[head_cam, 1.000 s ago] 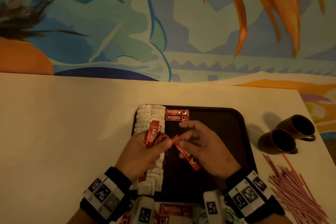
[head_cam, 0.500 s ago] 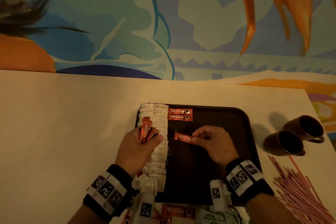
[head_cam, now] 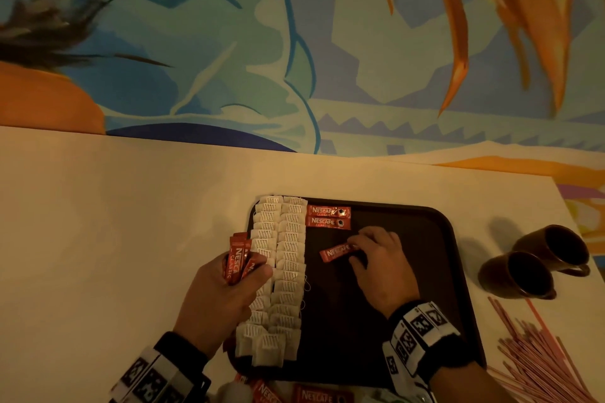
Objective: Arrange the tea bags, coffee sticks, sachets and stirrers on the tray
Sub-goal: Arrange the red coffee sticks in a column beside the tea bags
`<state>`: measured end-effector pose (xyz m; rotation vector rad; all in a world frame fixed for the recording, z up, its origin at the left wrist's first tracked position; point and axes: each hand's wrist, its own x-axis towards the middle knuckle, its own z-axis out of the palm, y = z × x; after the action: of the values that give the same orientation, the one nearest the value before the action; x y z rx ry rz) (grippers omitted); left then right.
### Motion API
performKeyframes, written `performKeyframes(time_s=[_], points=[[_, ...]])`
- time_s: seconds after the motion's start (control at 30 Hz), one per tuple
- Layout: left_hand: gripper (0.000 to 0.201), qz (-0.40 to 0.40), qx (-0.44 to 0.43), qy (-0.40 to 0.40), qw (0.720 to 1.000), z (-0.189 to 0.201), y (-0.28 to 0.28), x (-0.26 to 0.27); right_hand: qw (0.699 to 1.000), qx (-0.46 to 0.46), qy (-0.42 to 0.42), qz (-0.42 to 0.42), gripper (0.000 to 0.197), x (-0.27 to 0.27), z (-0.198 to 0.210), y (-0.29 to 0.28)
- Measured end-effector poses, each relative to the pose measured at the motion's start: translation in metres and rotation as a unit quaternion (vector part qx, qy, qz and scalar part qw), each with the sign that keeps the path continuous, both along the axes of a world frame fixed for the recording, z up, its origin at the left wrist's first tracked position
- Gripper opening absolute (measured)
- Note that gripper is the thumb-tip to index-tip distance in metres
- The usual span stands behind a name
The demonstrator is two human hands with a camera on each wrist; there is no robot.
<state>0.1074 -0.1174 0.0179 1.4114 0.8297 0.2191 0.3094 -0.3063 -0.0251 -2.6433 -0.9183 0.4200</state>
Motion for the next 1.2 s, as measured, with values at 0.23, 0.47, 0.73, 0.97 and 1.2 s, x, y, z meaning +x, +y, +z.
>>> performKeyframes(time_s=[0.23,0.47,0.73,0.97,1.2], points=[[0.011,-0.005,-0.014,0.006,1.0,0.002,0.001,-0.005,0.99,-0.056,0.018,0.128,0.049,0.0,-0.001,-0.005],[0.011,-0.015,-0.025,0.021,0.999,0.005,-0.001,-0.01,0.988,-0.041,0.019,0.148,0.056,-0.004,-0.009,0.017],[0.01,-0.023,-0.013,0.033,0.999,0.008,0.0,-0.018,0.993,-0.042,0.016,0.108,0.058,-0.004,-0.01,0.022],[0.009,-0.032,-0.017,0.033,0.999,0.008,-0.004,-0.019,0.993,-0.038,0.013,0.108,0.056,-0.006,-0.009,0.024],[0.01,-0.04,-0.02,0.032,0.998,0.008,-0.004,-0.018,0.995,-0.021,0.011,0.102,0.056,-0.007,-0.01,0.025]])
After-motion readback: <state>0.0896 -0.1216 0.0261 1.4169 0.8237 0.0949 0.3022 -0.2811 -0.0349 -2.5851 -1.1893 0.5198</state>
